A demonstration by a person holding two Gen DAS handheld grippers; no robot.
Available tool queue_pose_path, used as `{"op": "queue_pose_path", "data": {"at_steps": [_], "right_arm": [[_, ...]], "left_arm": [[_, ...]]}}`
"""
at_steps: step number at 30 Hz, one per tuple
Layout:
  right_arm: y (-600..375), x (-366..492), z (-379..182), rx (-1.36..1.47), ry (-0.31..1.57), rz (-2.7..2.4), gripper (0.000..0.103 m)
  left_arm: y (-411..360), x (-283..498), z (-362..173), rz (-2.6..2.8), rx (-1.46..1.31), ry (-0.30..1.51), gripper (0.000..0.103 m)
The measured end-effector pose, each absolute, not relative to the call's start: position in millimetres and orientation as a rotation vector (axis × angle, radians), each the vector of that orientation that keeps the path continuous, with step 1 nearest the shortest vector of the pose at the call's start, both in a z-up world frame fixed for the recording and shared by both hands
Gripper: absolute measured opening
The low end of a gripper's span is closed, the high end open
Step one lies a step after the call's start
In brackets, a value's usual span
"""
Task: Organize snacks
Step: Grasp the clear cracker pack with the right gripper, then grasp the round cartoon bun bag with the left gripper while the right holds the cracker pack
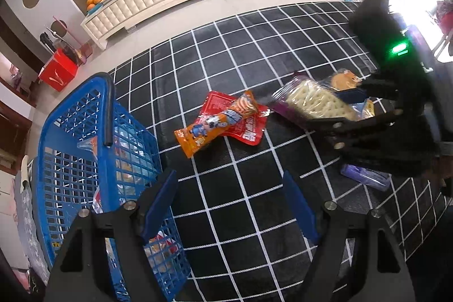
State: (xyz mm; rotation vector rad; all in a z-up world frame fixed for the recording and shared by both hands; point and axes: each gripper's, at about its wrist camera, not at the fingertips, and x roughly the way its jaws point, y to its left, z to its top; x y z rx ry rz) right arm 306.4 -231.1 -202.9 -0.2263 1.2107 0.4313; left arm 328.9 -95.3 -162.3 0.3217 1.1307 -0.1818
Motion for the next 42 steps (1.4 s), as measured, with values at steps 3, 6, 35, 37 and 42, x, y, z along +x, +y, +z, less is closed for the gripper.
{"op": "queue_pose_path", "data": {"at_steps": [3, 6, 35, 37, 42], "right_arm": [[-248.8, 294.4, -178.0, -0.118, 1.155, 0.422, 0.046], [-269.0, 281.1, -153.6, -0.048, 1.094, 0.395, 0.046], [-410.3, 245.2, -164.0, 0.173, 1.058, 0.129, 0.046], [-414.7, 249.7, -168.1, 0.201, 1.064, 0.127, 0.046], [-411.5, 255.8, -173.4, 0.192, 1.061, 0.121, 0.046]], "left_arm": [[-97.2, 324.4, -156.6, -0.201, 0.304, 1.121, 0.075], [-99.0, 320.2, -149.4, -0.213, 0.279, 1.110, 0.075], [-234.8, 388.4, -188.7, -0.322, 0.004, 1.278, 0.075], [-237.7, 399.9, -198.4, -0.296, -0.028, 1.301, 0.075], [-240.5, 420.6, -222.9, -0.201, -0.062, 1.333, 0.075]]}}
